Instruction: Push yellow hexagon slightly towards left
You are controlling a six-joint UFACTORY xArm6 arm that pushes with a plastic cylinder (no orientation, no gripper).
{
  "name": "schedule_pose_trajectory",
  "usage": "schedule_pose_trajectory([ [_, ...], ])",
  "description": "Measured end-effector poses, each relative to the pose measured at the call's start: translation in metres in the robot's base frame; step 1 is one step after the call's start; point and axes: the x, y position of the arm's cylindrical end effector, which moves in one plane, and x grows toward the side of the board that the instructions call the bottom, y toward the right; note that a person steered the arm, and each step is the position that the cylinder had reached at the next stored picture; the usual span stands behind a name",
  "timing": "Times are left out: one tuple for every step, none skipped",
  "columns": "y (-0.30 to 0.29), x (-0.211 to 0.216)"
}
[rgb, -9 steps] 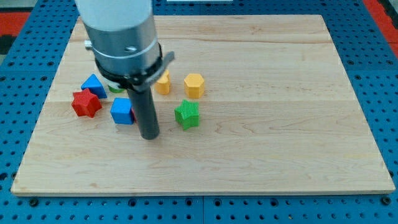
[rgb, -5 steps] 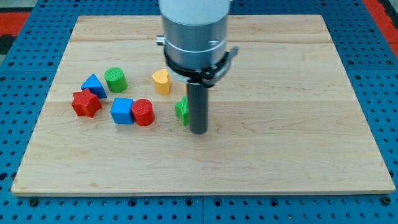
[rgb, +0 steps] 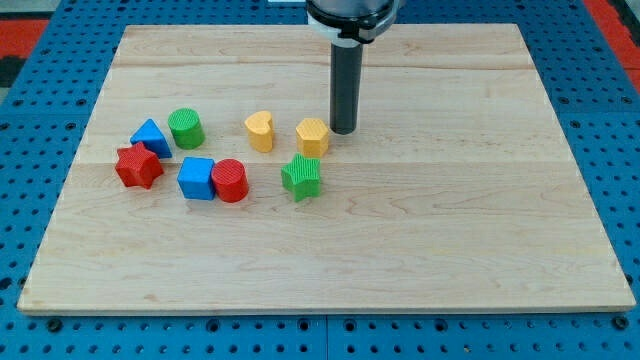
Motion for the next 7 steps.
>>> schedule_pose_trajectory([
  [-0.016, 0.006],
  [0.007, 0.008],
  [0.058, 0.031],
  [0.066, 0.083],
  [0.065, 0.113],
  [0.038, 0.109],
  [0.009, 0.096],
])
